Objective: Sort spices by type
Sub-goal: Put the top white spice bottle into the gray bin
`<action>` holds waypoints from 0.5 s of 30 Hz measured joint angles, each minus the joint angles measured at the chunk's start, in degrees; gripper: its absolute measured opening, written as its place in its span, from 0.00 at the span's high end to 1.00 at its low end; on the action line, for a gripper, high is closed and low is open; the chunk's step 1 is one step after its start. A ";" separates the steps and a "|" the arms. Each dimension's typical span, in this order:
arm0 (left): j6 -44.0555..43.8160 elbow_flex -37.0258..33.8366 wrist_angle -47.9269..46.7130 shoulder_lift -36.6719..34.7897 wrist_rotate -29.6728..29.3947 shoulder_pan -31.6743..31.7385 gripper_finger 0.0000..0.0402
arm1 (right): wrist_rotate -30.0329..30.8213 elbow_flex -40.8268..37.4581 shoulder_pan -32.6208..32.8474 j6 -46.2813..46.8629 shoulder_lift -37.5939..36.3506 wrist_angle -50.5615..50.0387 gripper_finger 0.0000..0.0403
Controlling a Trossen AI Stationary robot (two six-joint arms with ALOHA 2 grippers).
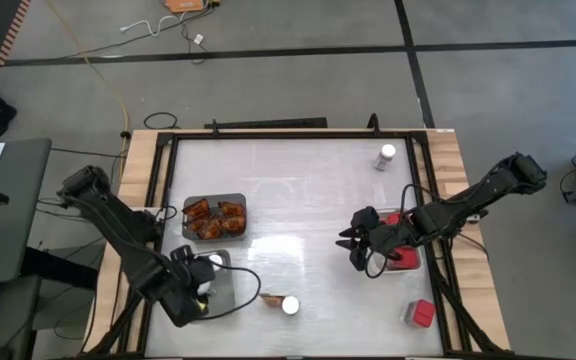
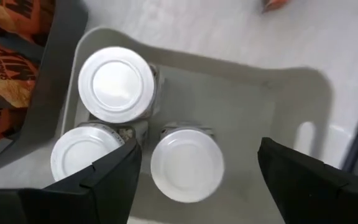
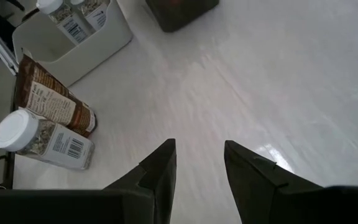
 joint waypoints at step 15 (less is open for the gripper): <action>3.03 0.53 1.81 -11.70 -1.92 0.00 0.23 | 0.11 0.35 -5.47 0.62 0.00 6.05 0.59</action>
